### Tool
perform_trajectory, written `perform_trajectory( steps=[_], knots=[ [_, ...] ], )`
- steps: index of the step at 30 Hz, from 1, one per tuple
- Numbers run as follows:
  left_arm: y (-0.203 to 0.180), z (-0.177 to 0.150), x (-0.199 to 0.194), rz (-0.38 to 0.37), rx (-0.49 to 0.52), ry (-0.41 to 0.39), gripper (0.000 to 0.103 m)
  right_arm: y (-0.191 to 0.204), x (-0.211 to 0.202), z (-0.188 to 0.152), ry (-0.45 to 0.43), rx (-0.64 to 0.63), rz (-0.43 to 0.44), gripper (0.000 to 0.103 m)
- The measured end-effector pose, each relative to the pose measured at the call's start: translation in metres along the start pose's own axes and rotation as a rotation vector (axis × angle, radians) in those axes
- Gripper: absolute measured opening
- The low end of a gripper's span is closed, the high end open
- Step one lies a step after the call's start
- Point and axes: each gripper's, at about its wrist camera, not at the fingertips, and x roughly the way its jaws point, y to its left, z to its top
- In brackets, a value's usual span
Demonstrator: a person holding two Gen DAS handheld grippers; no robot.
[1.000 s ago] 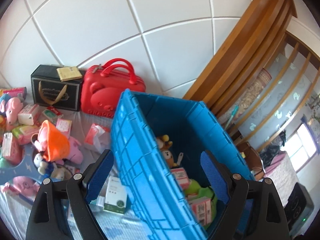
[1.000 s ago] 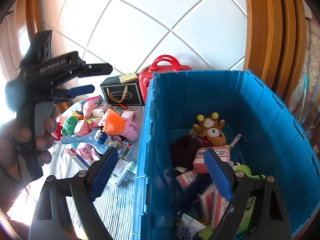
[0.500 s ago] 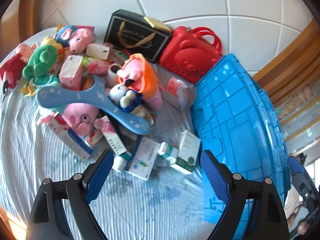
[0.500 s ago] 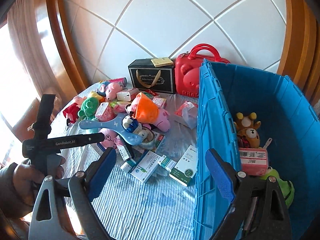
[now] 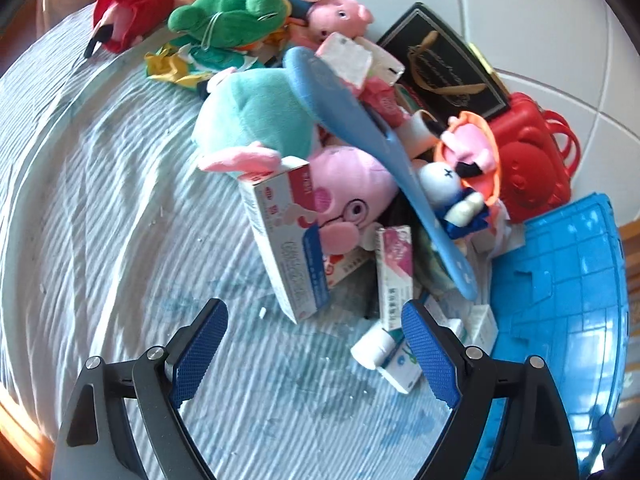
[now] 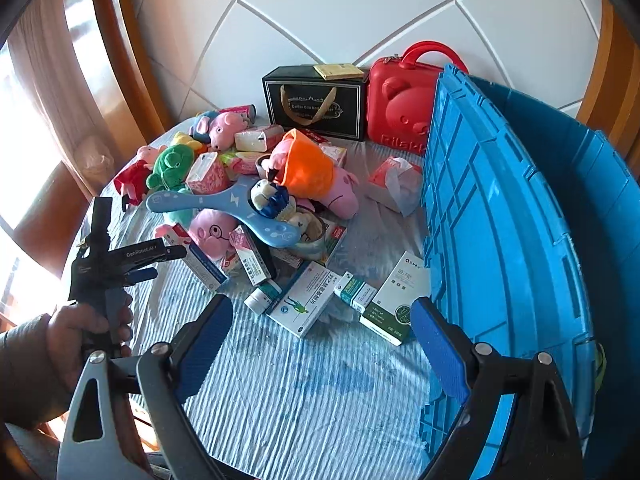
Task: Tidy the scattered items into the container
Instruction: 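Grasp the white ointment box with the left tool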
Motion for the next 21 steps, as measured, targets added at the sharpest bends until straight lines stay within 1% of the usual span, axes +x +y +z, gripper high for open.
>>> perform_trajectory(
  steps=[3, 7, 9, 11, 12, 13, 14, 21],
  knots=[
    [0.016, 0.008, 0.021, 0.016, -0.052, 0.009, 0.089, 0.004, 0.012, -0.005, 0.036, 0.003, -0.001, 0.091],
    [0.027, 0.021, 0.038, 0.010, -0.088, -0.016, 0.088, 0.010, 0.022, -0.009, 0.065, -0.004, -0.005, 0.091],
    [0.027, 0.026, 0.045, 0.006, -0.085, -0.020, 0.082, 0.012, 0.027, -0.010, 0.076, -0.007, -0.009, 0.091],
    [0.026, 0.031, 0.051, -0.005, -0.080, 0.000, 0.066, 0.013, 0.035, -0.011, 0.085, -0.007, -0.015, 0.091],
    [0.024, 0.032, 0.053, -0.009, -0.072, 0.004, 0.061, 0.013, 0.039, -0.011, 0.086, -0.007, -0.018, 0.091],
    [0.022, 0.033, 0.054, -0.009, -0.058, 0.006, 0.047, 0.013, 0.043, -0.012, 0.086, -0.007, -0.020, 0.091],
    [0.020, 0.033, 0.054, -0.012, -0.048, 0.009, 0.044, 0.014, 0.050, -0.013, 0.089, -0.010, -0.023, 0.091],
    [0.023, 0.024, 0.038, -0.033, -0.003, 0.015, 0.043, 0.014, 0.113, -0.020, 0.150, 0.035, -0.029, 0.091]
  ],
)
